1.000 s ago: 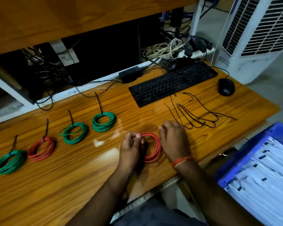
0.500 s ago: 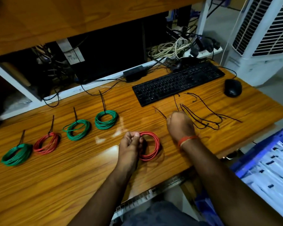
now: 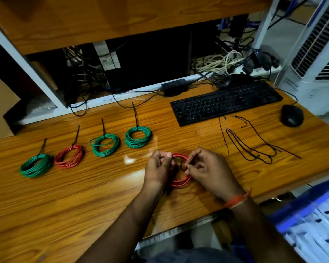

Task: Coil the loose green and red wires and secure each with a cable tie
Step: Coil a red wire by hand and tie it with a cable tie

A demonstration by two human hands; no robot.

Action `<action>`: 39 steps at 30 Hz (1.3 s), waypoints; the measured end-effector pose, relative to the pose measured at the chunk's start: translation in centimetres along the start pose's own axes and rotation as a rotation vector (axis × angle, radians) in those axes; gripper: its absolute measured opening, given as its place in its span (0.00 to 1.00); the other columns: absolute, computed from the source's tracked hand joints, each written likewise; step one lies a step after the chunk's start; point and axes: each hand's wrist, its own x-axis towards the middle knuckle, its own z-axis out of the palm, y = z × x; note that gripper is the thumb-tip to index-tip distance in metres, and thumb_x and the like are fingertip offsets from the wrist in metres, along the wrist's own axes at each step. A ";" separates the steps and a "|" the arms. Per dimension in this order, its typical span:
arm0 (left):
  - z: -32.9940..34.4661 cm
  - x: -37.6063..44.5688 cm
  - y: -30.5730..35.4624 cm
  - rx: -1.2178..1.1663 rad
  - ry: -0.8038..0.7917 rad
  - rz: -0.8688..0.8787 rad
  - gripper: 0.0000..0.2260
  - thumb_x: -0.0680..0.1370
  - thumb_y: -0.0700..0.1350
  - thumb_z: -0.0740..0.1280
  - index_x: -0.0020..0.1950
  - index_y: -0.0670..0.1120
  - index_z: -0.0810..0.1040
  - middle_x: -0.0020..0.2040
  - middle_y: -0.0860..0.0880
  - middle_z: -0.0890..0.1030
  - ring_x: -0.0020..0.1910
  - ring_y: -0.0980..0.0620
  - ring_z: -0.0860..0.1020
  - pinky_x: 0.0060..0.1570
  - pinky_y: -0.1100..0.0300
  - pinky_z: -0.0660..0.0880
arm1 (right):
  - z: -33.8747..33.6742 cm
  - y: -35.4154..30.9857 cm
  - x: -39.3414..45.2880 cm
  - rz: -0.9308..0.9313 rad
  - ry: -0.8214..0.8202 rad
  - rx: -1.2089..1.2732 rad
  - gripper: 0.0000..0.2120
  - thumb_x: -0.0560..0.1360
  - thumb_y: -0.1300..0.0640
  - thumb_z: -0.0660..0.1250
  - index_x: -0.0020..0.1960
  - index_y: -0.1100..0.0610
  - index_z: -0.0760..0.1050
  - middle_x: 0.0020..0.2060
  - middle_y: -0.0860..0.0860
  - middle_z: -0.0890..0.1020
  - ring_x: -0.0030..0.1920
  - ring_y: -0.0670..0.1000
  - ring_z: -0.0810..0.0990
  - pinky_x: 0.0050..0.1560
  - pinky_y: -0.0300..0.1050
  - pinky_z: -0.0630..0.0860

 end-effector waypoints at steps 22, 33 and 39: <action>1.1 -1.1 -1.1 0.164 0.030 0.192 0.10 0.84 0.48 0.65 0.49 0.42 0.76 0.41 0.44 0.84 0.41 0.45 0.82 0.47 0.49 0.77 | 4.2 4.3 0.1 -0.210 0.326 -0.090 0.07 0.76 0.65 0.73 0.46 0.54 0.80 0.51 0.46 0.80 0.54 0.43 0.79 0.48 0.47 0.80; 0.8 1.2 -0.9 0.151 0.082 -0.163 0.07 0.81 0.44 0.64 0.50 0.40 0.74 0.34 0.44 0.78 0.29 0.49 0.74 0.31 0.57 0.72 | 3.7 5.1 0.0 -0.479 0.306 -0.451 0.05 0.75 0.63 0.70 0.47 0.54 0.80 0.50 0.47 0.83 0.53 0.54 0.78 0.48 0.53 0.73; 0.7 2.1 -0.5 0.392 0.134 -0.070 0.09 0.78 0.47 0.69 0.40 0.47 0.75 0.34 0.48 0.80 0.36 0.48 0.77 0.40 0.53 0.74 | 3.4 5.3 0.0 -0.508 0.283 -0.400 0.05 0.75 0.63 0.66 0.48 0.57 0.81 0.50 0.49 0.83 0.52 0.55 0.79 0.49 0.54 0.75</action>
